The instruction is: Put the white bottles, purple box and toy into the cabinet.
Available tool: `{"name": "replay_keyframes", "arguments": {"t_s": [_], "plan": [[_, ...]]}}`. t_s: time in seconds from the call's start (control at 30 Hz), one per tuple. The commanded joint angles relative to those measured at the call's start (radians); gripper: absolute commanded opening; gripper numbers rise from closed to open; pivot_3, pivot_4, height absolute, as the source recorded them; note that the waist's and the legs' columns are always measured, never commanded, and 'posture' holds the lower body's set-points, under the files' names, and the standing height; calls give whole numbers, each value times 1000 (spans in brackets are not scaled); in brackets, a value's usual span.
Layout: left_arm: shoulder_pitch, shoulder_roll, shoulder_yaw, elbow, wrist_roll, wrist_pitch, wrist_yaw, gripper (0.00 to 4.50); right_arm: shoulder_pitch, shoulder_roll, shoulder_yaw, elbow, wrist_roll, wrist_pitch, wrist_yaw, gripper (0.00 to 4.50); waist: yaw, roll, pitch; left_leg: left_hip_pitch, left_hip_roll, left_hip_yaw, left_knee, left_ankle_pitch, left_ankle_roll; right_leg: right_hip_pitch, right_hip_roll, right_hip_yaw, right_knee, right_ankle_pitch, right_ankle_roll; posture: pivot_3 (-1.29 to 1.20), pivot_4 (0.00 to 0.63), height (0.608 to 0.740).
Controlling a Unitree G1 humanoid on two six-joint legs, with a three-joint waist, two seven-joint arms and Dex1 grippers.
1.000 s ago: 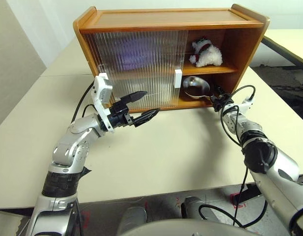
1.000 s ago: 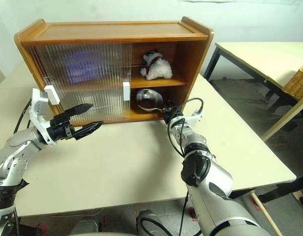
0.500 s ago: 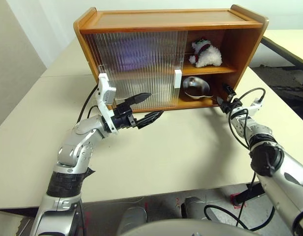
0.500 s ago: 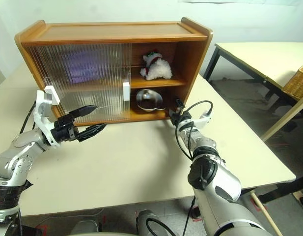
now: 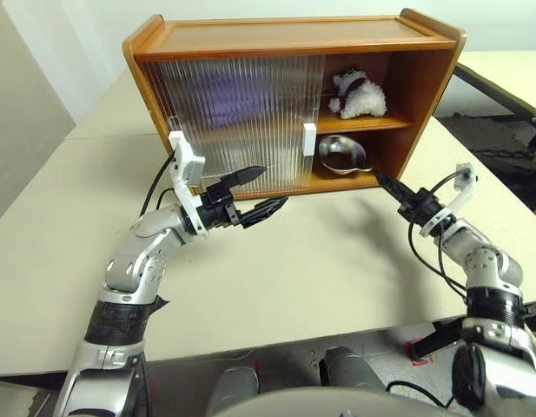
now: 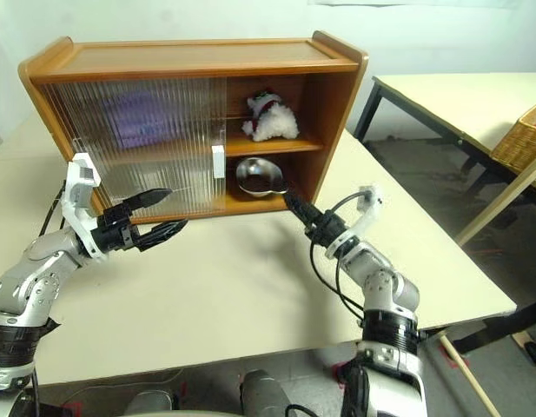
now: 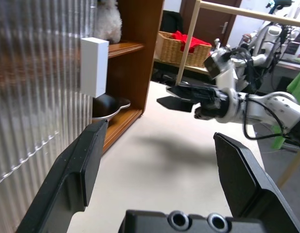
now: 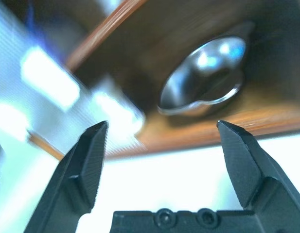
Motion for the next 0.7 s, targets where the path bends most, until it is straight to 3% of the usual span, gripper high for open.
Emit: {"name": "replay_keyframes", "arguments": {"t_s": [0.03,0.17,0.23,0.37,0.43,0.63,0.7], "plan": [[-2,4,-1,28,19,-13,-8,4500,61,-40,154,-123,-195,-189,6,4445,-4,0,0,0,0,0,0,0,0,0,0,0,0,0,0,-152,0,740],[10,13,7,21,16,-13,-5,4500,72,-10,260,-222,-287,-281,-39,4445,-18,0,0,3,0,-1,-1,0,0,0,0,0,0,0,4,-141,0,740],[20,17,11,11,14,-12,-1,4500,45,13,312,-233,-323,-310,-53,4445,-21,0,0,4,2,-1,-1,0,0,0,1,0,0,-5,13,-133,0,740],[32,22,15,-6,12,-10,8,4500,-24,81,371,-208,-356,-323,-99,3171,-18,0,0,7,5,-1,-2,0,0,-2,4,0,1,-4,12,-117,0,740],[38,26,18,-12,13,-11,13,4500,-56,109,405,-177,-382,-357,-102,2337,-14,0,0,7,6,-2,-2,0,0,-3,4,0,1,0,5,-105,0,740],[57,37,35,-34,7,-7,28,4500,-123,185,457,-101,-397,-402,-107,17,8,0,0,4,7,-2,-4,-1,-2,-7,4,0,1,-1,2,-69,0,740],[68,40,45,-47,4,-3,36,4500,-149,213,464,-72,-394,-409,-111,17,13,0,0,4,7,-2,-4,-1,-3,-7,4,0,1,-2,1,-62,0,740]]}}
